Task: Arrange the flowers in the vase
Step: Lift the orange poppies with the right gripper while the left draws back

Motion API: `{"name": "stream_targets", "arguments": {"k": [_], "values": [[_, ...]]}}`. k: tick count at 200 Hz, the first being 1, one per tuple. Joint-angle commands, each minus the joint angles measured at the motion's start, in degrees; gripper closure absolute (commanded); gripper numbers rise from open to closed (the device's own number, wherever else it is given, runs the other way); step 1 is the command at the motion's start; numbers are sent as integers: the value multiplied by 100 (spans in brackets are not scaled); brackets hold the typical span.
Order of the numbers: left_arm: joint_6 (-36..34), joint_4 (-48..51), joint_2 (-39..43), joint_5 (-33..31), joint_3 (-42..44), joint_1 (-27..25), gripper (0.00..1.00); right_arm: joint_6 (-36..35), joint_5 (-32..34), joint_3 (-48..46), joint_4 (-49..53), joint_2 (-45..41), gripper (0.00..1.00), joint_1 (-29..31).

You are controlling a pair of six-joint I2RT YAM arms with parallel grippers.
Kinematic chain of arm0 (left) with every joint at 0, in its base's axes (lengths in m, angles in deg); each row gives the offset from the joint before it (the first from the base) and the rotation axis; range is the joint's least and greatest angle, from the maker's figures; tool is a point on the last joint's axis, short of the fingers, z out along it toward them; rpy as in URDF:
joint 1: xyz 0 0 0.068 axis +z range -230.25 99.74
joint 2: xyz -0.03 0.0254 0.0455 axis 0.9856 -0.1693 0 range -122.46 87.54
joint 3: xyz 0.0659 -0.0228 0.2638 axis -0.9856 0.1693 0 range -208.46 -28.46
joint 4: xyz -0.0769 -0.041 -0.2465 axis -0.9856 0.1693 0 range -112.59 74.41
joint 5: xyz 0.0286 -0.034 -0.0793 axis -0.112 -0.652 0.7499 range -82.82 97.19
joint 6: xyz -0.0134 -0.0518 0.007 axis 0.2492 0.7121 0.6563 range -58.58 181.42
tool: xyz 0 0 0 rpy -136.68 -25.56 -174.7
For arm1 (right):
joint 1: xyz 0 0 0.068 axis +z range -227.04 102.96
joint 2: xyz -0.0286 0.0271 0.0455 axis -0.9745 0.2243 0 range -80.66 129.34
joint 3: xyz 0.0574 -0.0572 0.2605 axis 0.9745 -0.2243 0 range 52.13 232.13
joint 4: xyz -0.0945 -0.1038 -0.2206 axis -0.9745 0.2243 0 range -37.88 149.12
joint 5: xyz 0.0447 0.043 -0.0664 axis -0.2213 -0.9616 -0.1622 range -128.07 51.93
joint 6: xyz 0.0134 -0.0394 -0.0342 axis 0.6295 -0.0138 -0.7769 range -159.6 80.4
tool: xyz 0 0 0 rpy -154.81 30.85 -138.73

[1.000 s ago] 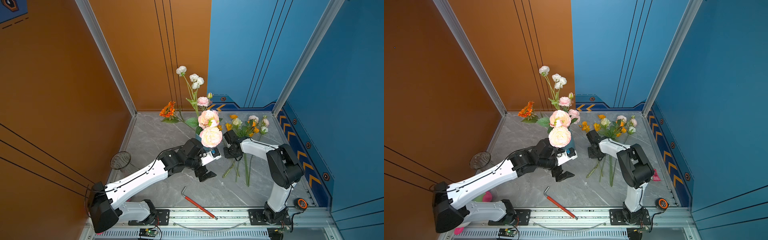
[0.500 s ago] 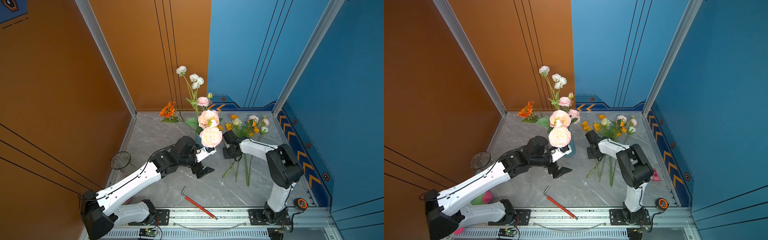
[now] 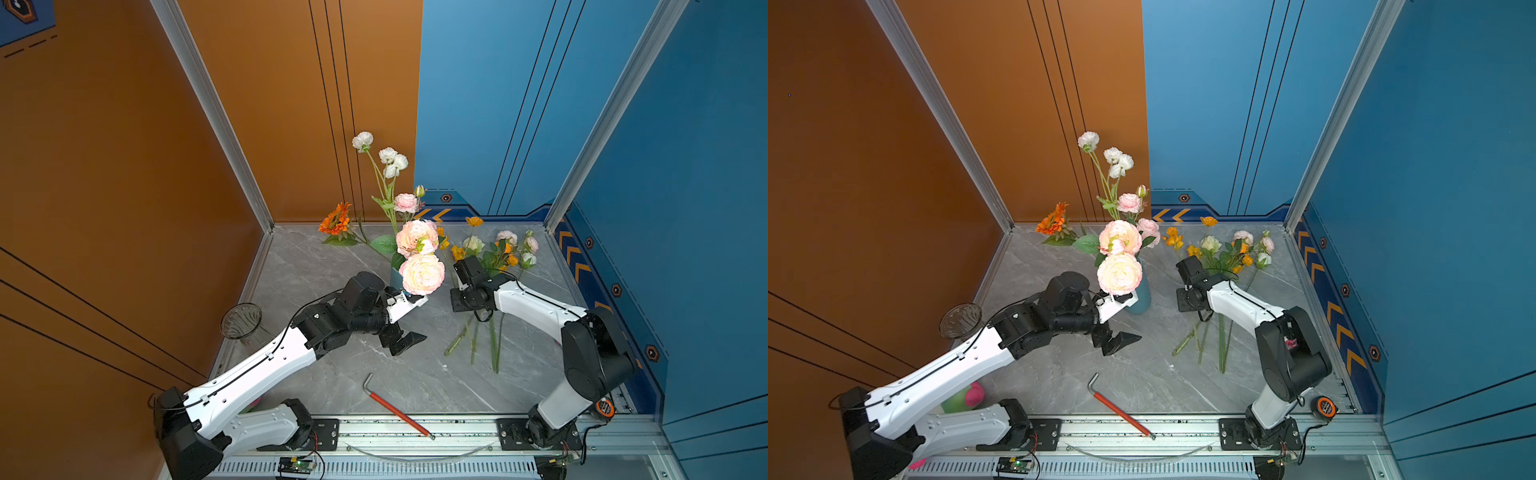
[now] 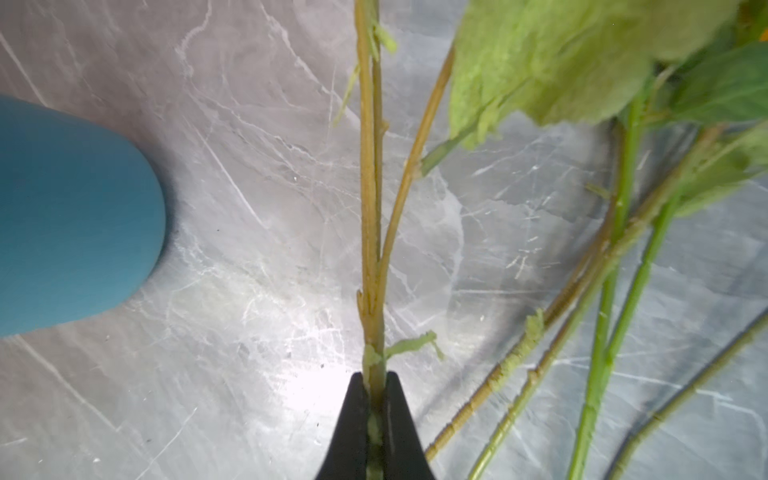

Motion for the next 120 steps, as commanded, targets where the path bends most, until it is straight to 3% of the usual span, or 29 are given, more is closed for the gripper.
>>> {"name": "stream_targets", "arguments": {"k": [1,52,103,120], "values": [[124,-202,285,189,59,141,2,412,129,-272,-466,-813,100,-22],[200,-320,931,-10,432,298,2,1022,879,-1195,-1671,-3213,100,378],[486,-108,1606,26,723,491,2,10,1926,-1269,-2508,-4349,100,1268],[645,-73,1911,108,921,630,2,-345,2218,-1233,-2858,-4484,100,1848]]}}
